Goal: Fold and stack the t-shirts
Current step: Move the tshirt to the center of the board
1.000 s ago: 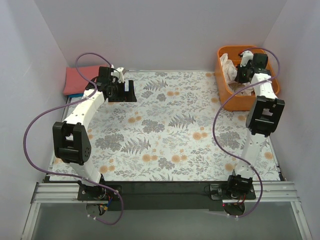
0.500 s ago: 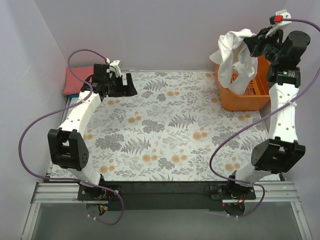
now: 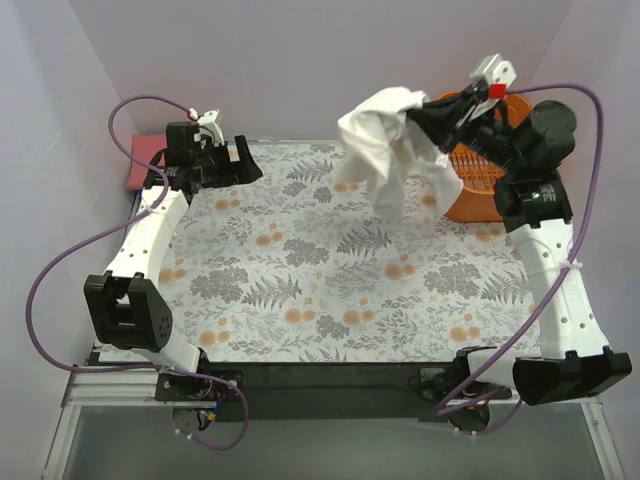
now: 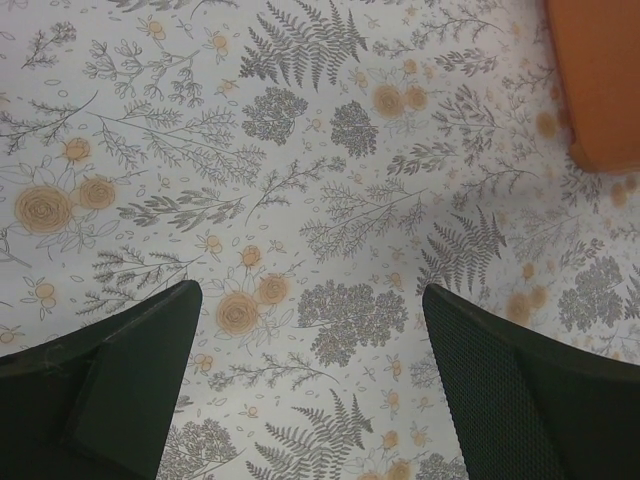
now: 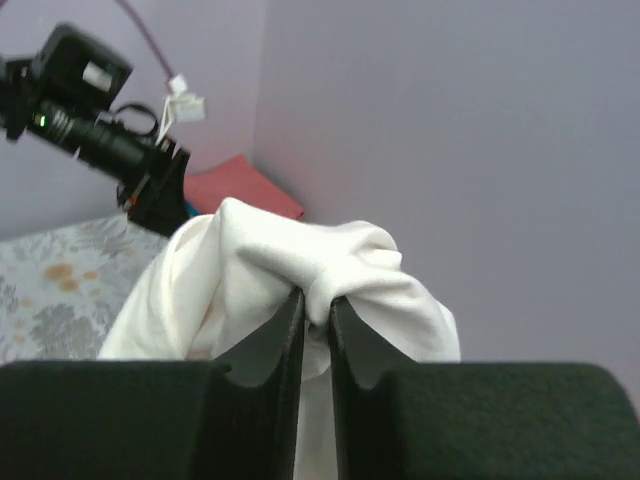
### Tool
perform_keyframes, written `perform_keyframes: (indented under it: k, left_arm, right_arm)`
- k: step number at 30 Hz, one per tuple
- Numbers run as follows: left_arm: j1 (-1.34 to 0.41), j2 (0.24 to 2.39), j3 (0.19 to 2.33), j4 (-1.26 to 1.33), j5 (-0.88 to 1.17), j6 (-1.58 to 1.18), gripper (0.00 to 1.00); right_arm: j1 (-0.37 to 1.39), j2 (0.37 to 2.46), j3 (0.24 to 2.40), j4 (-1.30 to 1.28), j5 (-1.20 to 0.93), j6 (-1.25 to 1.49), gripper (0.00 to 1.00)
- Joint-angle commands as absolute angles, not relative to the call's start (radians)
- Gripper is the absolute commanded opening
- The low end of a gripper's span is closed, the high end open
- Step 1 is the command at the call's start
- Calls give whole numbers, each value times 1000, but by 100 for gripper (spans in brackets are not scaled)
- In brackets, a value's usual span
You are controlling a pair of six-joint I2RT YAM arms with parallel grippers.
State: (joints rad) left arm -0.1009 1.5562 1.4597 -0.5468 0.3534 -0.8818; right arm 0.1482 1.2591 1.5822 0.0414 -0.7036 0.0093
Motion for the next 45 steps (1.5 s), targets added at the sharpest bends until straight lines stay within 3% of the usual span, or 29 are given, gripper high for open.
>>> perform_keyframes:
  k: [1,2,3,4,5,14,16,22,25,31,34,37,38,41,42,43,45]
  left_arm:
    - [-95,1486,1482,-564,376,-858,93]
    - [-95,1482,1473,-571,383,-841,93]
    - [-95,1477,1470,-598,394,-824,93]
    - [-95,1474,1465,-613,409,-809,93]
    - [-95,1464,1460,-630,429,-789,93]
    - [-110,1402,1270,-753,679,-513,93]
    - [-175,1397,1209,-772,667,-433,93]
    - [-373,1417,1057,-710,569,-361,70]
    - [-411,1454,1028,-637,503,-365,71]
    - [-417,1543,1008,-500,393,-344,85]
    - [-417,1575,974,-446,338,-293,84]
    - [-414,1612,954,-443,270,-241,71]
    - [-410,1618,950,-446,256,-236,57]
    - [-367,1621,953,-466,232,-230,38]
    - [-330,1623,959,-474,229,-233,16]
    - [-309,1626,965,-477,227,-235,7]
    - [-231,1653,1002,-492,219,-233,0]
  right_arm:
    - [240,1229,1398,-18,-677,-124,22]
    - [256,1220,1356,-47,-684,-150,35]
    - [277,1220,1323,-72,-696,-210,74]
    - [284,1220,1292,-112,-707,-242,91]
    - [287,1221,1255,-145,-710,-270,98]
    - [287,1327,1146,-491,-511,-546,98]
    - [285,1353,1114,-532,-496,-609,88]
    - [285,1431,1016,-531,-382,-735,65]
    - [287,1492,1002,-526,-347,-738,64]
    - [285,1626,1011,-442,-278,-712,64]
    - [285,1696,1043,-423,-233,-709,62]
    - [276,1741,1084,-452,-242,-701,55]
    - [278,1741,1089,-465,-253,-709,52]
    - [284,1718,1060,-514,-290,-748,45]
    - [291,1707,1046,-523,-299,-776,42]
    - [296,1695,1010,-535,-304,-791,40]
    - [325,1643,971,-575,-322,-816,35]
